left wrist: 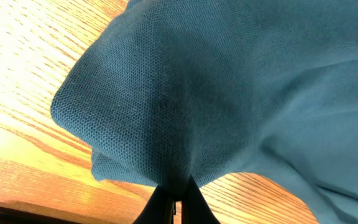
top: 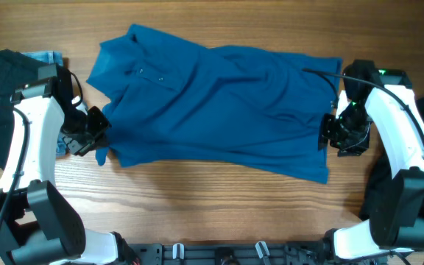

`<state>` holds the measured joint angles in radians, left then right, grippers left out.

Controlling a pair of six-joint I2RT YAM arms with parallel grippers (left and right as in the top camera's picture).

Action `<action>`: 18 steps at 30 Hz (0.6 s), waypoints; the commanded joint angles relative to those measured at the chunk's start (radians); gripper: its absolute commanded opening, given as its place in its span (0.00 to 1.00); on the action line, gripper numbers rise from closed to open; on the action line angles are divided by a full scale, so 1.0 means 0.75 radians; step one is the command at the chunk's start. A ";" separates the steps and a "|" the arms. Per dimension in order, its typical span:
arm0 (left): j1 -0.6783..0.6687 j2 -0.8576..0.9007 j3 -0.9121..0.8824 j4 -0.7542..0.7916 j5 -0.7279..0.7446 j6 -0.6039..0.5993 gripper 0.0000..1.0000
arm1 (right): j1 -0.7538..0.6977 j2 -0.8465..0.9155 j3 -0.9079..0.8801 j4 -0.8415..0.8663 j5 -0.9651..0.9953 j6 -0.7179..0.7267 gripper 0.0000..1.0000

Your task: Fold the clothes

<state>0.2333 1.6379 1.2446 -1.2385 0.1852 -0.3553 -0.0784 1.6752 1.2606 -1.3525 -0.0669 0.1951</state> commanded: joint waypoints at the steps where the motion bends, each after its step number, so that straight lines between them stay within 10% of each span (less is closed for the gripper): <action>1: 0.006 -0.012 0.020 0.001 0.017 0.015 0.04 | -0.002 -0.005 -0.024 0.034 -0.066 0.028 0.52; 18: 0.006 -0.012 0.020 0.015 0.017 0.015 0.04 | -0.002 -0.005 -0.480 0.549 -0.211 0.057 0.52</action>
<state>0.2333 1.6379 1.2446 -1.2297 0.1852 -0.3553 -0.0784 1.6752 0.9367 -0.9878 -0.1345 0.2207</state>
